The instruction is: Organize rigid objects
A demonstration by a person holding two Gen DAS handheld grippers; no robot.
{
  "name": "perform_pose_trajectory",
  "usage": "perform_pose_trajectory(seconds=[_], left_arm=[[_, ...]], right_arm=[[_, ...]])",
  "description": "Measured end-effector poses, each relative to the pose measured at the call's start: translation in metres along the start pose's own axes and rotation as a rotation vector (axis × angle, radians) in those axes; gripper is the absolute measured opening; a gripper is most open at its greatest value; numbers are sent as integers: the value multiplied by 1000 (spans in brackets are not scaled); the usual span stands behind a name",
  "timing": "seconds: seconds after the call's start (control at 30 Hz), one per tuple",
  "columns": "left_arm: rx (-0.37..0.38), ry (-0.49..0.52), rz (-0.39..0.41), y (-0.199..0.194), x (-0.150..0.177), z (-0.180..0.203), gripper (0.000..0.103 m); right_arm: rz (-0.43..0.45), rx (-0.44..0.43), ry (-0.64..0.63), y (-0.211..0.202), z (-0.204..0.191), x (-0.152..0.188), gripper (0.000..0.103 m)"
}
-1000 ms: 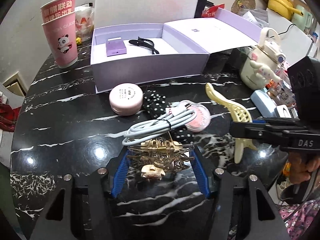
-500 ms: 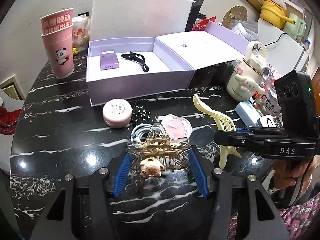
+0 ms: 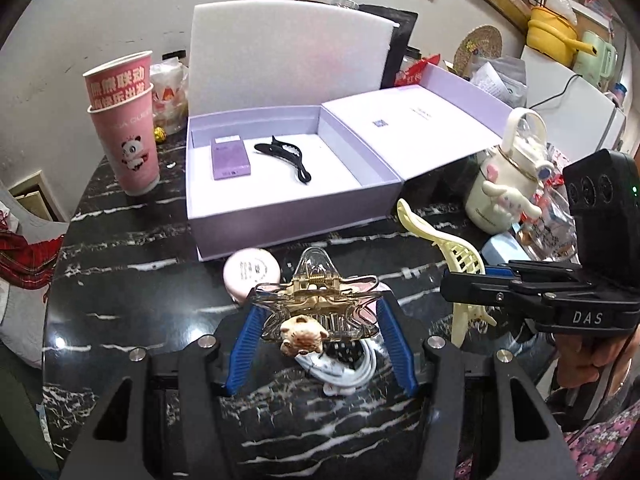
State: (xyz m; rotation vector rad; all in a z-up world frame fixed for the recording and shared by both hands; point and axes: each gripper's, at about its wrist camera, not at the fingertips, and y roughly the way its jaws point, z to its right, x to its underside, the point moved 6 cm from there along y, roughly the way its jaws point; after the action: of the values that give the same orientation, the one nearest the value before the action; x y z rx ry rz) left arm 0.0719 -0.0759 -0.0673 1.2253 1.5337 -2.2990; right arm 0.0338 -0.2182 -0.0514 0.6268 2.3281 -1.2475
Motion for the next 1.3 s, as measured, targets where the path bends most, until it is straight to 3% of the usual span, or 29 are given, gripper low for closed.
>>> perform_pose_trajectory(seconds=[0.67, 1.3], left_arm=[[-30, -2, 81, 2, -55, -7, 56], [-41, 62, 148, 9, -115, -15, 56]], right_arm=[[62, 49, -100, -8, 1, -54, 22], [104, 117, -226, -10, -9, -118, 22]])
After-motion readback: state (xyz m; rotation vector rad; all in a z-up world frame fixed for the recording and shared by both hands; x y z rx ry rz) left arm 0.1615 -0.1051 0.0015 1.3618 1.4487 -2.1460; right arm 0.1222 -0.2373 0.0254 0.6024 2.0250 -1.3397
